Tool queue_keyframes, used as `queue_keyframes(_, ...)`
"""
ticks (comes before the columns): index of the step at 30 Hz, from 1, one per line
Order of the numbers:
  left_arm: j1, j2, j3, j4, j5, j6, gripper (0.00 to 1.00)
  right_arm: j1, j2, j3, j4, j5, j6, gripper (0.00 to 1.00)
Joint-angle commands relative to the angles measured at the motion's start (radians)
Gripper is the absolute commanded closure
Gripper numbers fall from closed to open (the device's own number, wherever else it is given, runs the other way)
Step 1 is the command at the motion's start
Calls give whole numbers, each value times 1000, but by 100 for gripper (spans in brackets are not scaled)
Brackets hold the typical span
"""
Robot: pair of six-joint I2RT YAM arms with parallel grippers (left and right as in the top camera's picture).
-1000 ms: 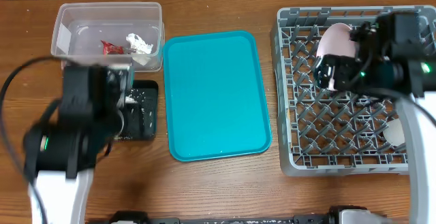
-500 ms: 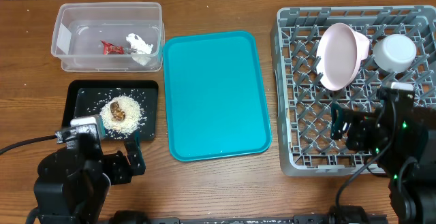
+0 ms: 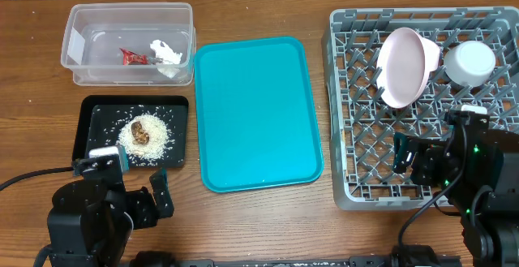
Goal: Sort waste into correct bins and load items into the dishwasher
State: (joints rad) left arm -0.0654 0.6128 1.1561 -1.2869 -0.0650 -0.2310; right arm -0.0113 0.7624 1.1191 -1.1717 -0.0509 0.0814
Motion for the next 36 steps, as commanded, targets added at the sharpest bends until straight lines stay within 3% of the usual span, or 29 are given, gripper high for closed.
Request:
queue_keyframes(1, 0, 2, -7, 1, -13, -9, 0, 2, -3, -3, 2, 8, 0, 0)
queue_keyframes(20, 0, 2, -7, 1, -13, -9, 0, 2, -70, -39, 40, 9, -1, 0)
queue_keyframes(30, 0, 2, -7, 1, -13, -9, 0, 4, -394, -432, 412, -41, 0, 0)
queue_keyframes(36, 0, 1, -7, 1, -13, -9, 0, 22, -674, -702, 656, -89, 4, 0)
